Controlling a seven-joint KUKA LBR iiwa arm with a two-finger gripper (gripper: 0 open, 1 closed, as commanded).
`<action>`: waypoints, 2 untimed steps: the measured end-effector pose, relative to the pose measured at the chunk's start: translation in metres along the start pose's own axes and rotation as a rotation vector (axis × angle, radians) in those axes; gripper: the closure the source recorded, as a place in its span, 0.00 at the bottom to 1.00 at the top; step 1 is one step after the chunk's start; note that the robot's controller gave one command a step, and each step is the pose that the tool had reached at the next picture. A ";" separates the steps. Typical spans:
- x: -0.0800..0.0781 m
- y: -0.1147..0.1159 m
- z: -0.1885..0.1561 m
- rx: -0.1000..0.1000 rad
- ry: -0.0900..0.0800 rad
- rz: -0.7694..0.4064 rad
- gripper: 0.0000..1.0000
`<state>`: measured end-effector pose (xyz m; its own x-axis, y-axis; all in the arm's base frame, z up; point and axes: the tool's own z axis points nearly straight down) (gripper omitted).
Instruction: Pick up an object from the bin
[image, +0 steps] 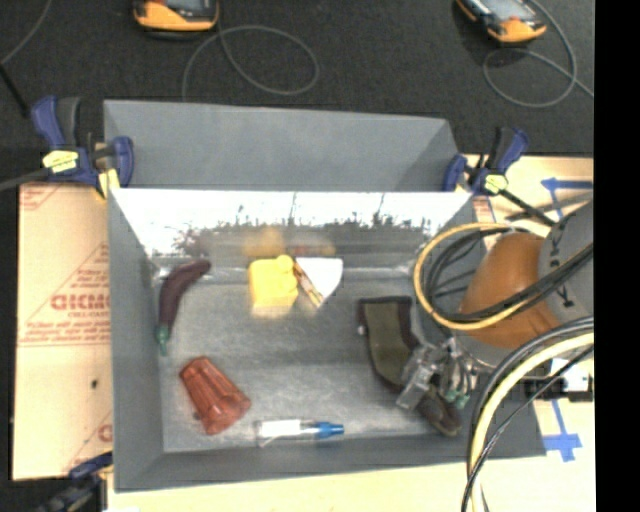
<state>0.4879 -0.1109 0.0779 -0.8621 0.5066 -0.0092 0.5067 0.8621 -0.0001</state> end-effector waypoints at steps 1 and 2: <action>0.002 -0.001 -0.019 0.002 0.008 0.000 1.00; 0.001 0.000 -0.044 0.000 0.004 -0.001 1.00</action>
Offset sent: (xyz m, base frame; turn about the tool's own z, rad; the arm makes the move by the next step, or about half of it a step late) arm 0.0000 0.0000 0.0179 0.0000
